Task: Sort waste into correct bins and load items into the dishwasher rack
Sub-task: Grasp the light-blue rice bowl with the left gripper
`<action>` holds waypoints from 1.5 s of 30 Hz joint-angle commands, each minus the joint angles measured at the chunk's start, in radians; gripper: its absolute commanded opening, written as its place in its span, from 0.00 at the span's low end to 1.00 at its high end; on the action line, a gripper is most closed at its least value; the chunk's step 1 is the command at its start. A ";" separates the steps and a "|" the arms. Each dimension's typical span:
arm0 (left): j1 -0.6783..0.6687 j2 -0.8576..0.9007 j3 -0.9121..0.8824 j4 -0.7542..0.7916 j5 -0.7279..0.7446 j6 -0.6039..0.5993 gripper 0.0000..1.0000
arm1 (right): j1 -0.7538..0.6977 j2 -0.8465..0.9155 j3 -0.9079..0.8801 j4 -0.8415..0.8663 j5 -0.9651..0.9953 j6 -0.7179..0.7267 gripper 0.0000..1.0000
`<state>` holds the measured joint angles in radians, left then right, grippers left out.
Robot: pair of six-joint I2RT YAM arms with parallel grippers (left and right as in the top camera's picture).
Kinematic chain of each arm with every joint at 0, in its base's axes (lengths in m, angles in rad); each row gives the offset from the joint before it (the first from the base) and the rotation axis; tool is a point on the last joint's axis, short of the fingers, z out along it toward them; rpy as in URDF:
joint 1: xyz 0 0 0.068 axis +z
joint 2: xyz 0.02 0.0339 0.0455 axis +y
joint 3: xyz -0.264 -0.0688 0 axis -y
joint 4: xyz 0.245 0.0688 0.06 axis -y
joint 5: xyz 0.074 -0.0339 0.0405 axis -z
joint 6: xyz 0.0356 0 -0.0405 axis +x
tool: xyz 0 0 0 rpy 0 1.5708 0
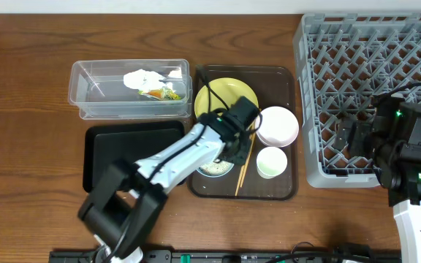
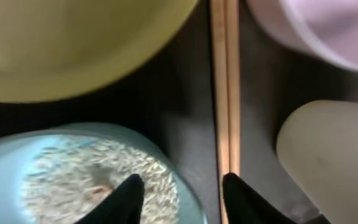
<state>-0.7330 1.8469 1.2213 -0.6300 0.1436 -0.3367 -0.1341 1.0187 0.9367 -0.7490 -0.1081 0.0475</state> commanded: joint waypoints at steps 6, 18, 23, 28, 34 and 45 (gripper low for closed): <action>-0.013 0.034 -0.004 -0.005 -0.006 0.010 0.23 | 0.010 -0.007 0.022 -0.005 -0.005 -0.010 0.99; -0.012 -0.073 0.008 -0.085 -0.061 0.010 0.06 | 0.010 -0.007 0.022 -0.005 -0.005 -0.011 0.99; 0.020 -0.203 0.008 -0.121 -0.085 0.010 0.06 | 0.010 -0.007 0.022 -0.006 -0.005 -0.011 0.99; 0.135 -0.296 0.008 -0.179 -0.053 0.010 0.06 | 0.010 -0.007 0.022 -0.007 -0.005 -0.011 0.99; 0.379 -0.312 -0.012 -0.195 0.335 0.174 0.06 | 0.010 -0.007 0.022 -0.007 -0.005 -0.011 0.99; 0.826 -0.307 -0.219 -0.195 0.988 0.518 0.06 | 0.010 -0.007 0.022 -0.007 -0.005 -0.011 0.99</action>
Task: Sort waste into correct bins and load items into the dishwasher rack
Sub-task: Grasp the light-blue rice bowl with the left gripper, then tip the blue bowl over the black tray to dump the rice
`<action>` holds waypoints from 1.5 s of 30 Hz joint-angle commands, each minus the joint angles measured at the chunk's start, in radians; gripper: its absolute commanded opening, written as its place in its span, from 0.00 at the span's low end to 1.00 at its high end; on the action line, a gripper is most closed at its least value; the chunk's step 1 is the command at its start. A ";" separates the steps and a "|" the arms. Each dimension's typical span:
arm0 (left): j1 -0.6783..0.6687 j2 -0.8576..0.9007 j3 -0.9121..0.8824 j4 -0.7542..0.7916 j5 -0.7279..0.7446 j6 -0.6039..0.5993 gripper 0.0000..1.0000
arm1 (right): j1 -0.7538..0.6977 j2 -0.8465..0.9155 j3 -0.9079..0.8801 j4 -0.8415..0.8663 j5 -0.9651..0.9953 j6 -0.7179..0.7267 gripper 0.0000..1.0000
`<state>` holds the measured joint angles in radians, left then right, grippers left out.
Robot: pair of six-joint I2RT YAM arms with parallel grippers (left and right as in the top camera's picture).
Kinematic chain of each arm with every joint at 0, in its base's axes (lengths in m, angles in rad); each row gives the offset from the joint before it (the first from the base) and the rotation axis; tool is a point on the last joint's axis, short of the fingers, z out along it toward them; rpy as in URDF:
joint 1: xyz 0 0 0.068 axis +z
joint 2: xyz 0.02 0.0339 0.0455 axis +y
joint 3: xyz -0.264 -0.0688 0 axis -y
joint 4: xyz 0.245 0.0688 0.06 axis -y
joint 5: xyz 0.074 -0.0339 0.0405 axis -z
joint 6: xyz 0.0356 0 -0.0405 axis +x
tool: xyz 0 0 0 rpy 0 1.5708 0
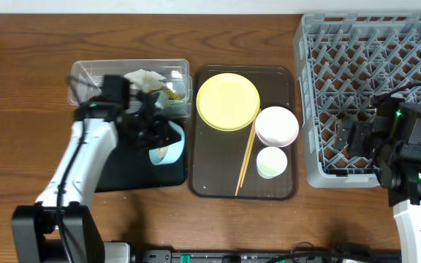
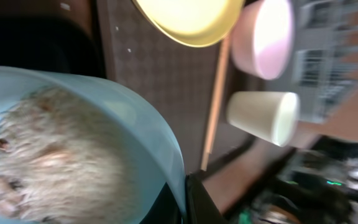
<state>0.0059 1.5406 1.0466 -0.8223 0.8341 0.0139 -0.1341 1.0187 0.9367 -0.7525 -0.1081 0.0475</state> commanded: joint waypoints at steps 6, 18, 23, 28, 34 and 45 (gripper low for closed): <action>0.251 0.037 -0.139 -0.003 0.514 0.240 0.06 | 0.010 -0.007 0.022 -0.004 -0.005 -0.011 0.99; 0.370 0.103 -0.166 -0.011 0.677 -0.047 0.06 | 0.010 -0.007 0.022 -0.010 -0.005 -0.011 0.99; 0.414 0.103 -0.166 -0.011 0.678 -0.197 0.06 | 0.010 -0.006 0.022 -0.011 -0.005 -0.011 0.99; 0.448 0.103 -0.166 -0.011 0.678 -0.296 0.06 | 0.010 -0.006 0.022 -0.011 -0.005 -0.011 0.99; 0.454 0.103 -0.166 -0.011 0.711 -0.376 0.06 | 0.010 -0.006 0.022 -0.011 -0.005 -0.011 0.99; 0.454 0.103 -0.166 0.105 0.736 -0.304 0.06 | 0.010 -0.006 0.022 -0.015 -0.005 -0.011 0.99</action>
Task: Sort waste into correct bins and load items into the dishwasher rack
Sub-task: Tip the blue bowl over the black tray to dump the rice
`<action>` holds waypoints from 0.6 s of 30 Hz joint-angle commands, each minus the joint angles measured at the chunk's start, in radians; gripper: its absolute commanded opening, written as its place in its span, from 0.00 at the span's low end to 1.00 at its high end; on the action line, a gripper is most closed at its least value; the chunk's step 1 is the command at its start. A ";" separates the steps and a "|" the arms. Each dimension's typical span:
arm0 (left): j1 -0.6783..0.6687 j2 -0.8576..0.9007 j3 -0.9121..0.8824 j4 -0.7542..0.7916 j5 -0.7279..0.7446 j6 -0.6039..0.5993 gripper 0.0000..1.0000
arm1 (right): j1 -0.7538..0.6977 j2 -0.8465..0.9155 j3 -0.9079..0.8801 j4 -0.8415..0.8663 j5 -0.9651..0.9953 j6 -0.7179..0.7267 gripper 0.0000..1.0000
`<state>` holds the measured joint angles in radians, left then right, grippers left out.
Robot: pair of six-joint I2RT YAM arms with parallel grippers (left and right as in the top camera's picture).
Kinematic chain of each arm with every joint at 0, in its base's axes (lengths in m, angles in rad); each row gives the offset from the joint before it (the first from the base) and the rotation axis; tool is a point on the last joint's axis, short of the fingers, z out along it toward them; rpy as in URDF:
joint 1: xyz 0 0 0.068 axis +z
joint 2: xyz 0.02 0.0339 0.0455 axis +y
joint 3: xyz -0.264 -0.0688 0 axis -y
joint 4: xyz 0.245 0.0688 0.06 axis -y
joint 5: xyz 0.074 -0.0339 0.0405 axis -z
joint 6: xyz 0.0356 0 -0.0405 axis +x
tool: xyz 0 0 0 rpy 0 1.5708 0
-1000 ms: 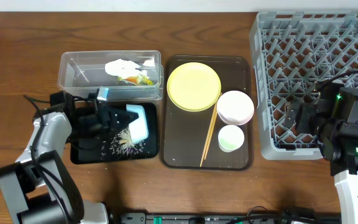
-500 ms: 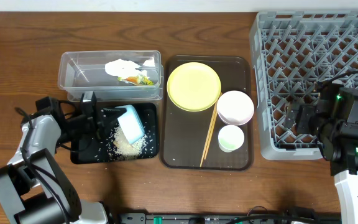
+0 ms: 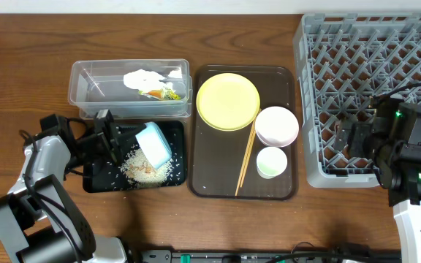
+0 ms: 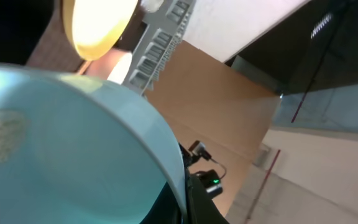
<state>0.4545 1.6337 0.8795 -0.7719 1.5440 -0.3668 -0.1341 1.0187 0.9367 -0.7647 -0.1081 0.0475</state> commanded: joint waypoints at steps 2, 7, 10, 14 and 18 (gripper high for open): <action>0.004 0.010 0.001 0.129 0.003 0.245 0.06 | 0.010 -0.006 0.022 -0.003 -0.004 -0.011 0.99; 0.004 0.010 0.001 0.130 -0.124 0.359 0.06 | 0.010 -0.006 0.022 -0.006 -0.004 -0.011 0.99; 0.004 0.006 0.001 0.127 -0.103 0.359 0.06 | 0.010 -0.006 0.022 -0.005 -0.004 -0.011 0.99; 0.004 0.005 0.001 0.126 -0.040 0.316 0.06 | 0.010 -0.006 0.022 -0.006 -0.004 -0.011 0.99; 0.004 0.005 0.001 0.123 -0.041 -0.032 0.06 | 0.010 -0.006 0.022 -0.006 -0.004 -0.011 0.99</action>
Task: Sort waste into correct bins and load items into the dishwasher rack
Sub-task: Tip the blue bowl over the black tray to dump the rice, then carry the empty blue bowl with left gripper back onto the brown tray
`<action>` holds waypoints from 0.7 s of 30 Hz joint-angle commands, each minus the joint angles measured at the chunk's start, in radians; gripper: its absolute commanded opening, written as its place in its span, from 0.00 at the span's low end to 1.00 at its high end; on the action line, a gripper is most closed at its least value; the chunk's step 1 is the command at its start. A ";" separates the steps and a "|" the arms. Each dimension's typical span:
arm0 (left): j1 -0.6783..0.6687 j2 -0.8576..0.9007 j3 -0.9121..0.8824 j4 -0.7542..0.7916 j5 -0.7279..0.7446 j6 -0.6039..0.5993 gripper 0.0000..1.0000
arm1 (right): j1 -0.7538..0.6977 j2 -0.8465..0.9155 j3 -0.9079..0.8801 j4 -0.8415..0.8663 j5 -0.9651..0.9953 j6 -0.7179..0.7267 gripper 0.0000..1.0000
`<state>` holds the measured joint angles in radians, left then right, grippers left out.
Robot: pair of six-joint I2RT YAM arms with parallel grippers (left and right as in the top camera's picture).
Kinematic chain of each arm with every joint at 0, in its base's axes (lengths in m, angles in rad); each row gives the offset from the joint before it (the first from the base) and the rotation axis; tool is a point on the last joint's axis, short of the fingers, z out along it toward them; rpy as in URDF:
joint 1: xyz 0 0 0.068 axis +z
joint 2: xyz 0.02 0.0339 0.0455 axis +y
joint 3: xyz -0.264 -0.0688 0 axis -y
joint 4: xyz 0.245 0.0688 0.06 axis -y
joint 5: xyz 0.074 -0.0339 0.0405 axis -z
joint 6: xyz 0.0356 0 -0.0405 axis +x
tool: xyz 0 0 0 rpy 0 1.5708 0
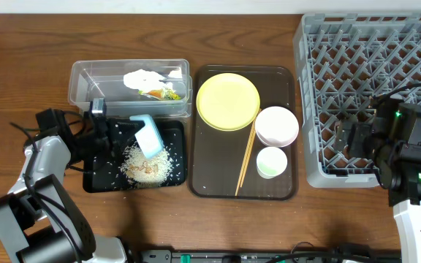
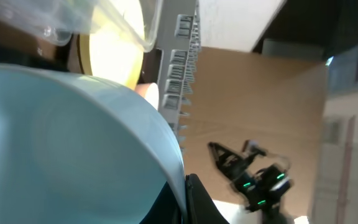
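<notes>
My left gripper [image 1: 126,128] is shut on the rim of a light blue bowl [image 1: 147,136], tipped on its side over the black bin [image 1: 99,181]. A heap of rice [image 1: 147,164] lies in that bin below the bowl. In the left wrist view the bowl [image 2: 67,143] fills the frame, its inside looking bare, with the rim pinched between the fingers [image 2: 194,199]. On the brown tray [image 1: 205,183] sit a yellow plate [image 1: 227,101], a pink bowl [image 1: 277,126], a pale green cup [image 1: 271,162] and chopsticks [image 1: 245,159]. My right gripper [image 1: 342,135] hangs over the grey dishwasher rack [image 1: 371,44].
A clear plastic bin [image 1: 93,91] behind the black one holds crumpled paper and food scraps [image 1: 152,82]. The rack takes up the right side of the wooden table. The left arm's cable trails at the table's left edge.
The left gripper has shifted slightly left and back with the bowl still tipped. The rice heap lies in the black bin as before. The right arm has not moved.
My left gripper stood open around the rim of the rice-filled blue bowl on the tray. Then it held the bowl over the black bin, still full. Later the bowl was tipped and rice lay in the bin; now it stays tipped there.
</notes>
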<state>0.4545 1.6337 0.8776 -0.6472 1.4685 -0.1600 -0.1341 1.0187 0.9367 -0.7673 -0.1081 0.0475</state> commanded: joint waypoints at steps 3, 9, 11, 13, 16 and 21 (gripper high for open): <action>0.004 0.005 0.003 0.024 -0.002 -0.290 0.06 | 0.010 -0.006 0.022 -0.002 -0.004 -0.011 0.99; -0.033 -0.032 0.003 0.032 -0.059 -0.143 0.06 | 0.010 -0.006 0.022 -0.003 -0.004 -0.011 0.99; -0.067 -0.084 0.010 0.032 -0.130 -0.135 0.06 | 0.010 -0.006 0.022 0.000 -0.004 -0.011 0.99; -0.116 -0.148 0.024 0.032 -0.232 -0.136 0.06 | 0.010 -0.006 0.022 0.001 -0.004 -0.011 0.99; -0.222 -0.255 0.053 0.033 -0.432 -0.136 0.06 | 0.010 -0.006 0.022 0.001 -0.004 -0.011 0.99; -0.467 -0.381 0.072 0.067 -0.789 -0.137 0.06 | 0.010 -0.006 0.022 0.001 -0.004 -0.011 0.99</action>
<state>0.0917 1.2991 0.9237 -0.5915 0.9642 -0.3138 -0.1341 1.0187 0.9367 -0.7666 -0.1081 0.0475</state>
